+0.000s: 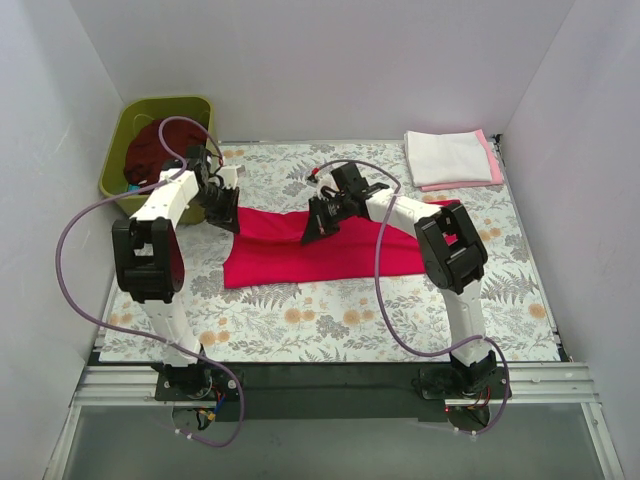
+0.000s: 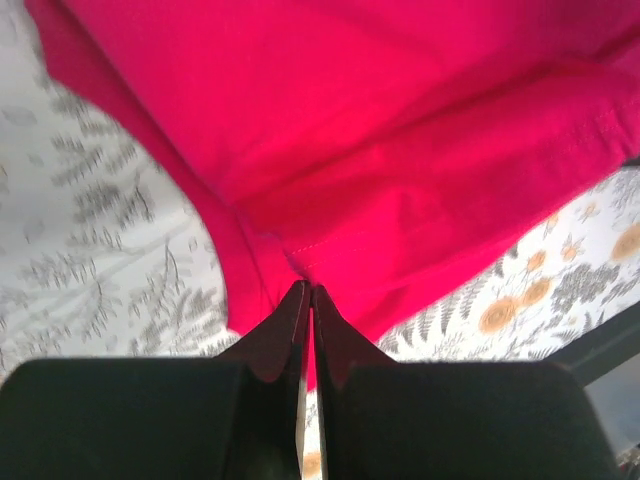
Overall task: Fold and stack the t-shirts
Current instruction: Fold the tshirt
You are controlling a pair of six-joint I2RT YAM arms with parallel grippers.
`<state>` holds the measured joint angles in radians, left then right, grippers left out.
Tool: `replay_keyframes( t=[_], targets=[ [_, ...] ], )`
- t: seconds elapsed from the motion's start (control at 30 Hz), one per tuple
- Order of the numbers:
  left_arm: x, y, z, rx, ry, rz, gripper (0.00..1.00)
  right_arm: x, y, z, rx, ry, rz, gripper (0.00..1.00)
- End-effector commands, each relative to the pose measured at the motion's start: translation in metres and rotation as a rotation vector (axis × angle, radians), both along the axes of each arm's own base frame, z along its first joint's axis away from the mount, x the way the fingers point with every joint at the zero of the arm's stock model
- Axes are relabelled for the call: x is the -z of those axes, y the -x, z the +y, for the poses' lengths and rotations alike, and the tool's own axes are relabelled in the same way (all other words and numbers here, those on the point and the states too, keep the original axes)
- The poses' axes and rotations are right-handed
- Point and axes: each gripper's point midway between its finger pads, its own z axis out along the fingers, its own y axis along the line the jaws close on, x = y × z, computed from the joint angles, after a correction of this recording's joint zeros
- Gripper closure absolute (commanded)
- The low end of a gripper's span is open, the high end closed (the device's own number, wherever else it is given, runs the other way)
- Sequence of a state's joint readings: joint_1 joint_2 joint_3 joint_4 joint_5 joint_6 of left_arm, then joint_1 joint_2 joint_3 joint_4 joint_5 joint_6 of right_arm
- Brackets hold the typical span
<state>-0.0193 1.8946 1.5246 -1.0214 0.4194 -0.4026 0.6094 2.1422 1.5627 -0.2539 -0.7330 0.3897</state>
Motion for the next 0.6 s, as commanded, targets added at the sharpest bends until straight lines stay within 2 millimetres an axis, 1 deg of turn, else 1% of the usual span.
replay_keyframes(
  t=[0.0,0.03,0.07,0.13,0.17,0.2,0.27,0.3,0.4,0.57],
  targets=[
    [-0.009,-0.026,-0.010,-0.020,0.057,-0.026,1.00,-0.023,-0.018,0.011,-0.011,-0.060,-0.074,0.99],
    [-0.009,-0.035,-0.011,-0.024,0.063,-0.042,1.00,-0.019,-0.021,0.010,-0.006,-0.056,-0.072,0.99],
    [-0.010,-0.047,-0.012,-0.032,0.068,-0.056,1.00,-0.019,-0.026,0.009,0.001,-0.056,-0.081,0.99],
    [-0.011,-0.063,-0.011,-0.044,0.061,-0.085,1.00,-0.020,-0.036,0.009,0.015,-0.058,-0.100,0.99],
    [-0.011,-0.068,-0.011,-0.051,0.064,-0.090,1.00,-0.019,-0.041,0.007,0.025,-0.056,-0.106,0.99],
    [-0.011,-0.077,-0.010,-0.058,0.059,-0.102,1.00,-0.018,-0.045,0.006,0.032,-0.054,-0.115,0.99],
    [-0.008,-0.084,-0.010,-0.059,0.056,-0.108,1.00,-0.016,-0.054,0.005,0.045,-0.053,-0.123,0.99],
    [-0.004,-0.085,-0.009,-0.062,0.052,-0.102,1.00,-0.016,-0.056,0.005,0.047,-0.052,-0.129,0.99],
    [0.003,-0.082,-0.008,-0.056,0.045,-0.081,1.00,-0.009,-0.059,0.003,0.050,-0.043,-0.125,0.99],
    [0.013,-0.063,-0.006,-0.053,0.032,-0.053,1.00,0.004,-0.053,-0.001,0.047,-0.025,-0.097,0.99]
  ],
)
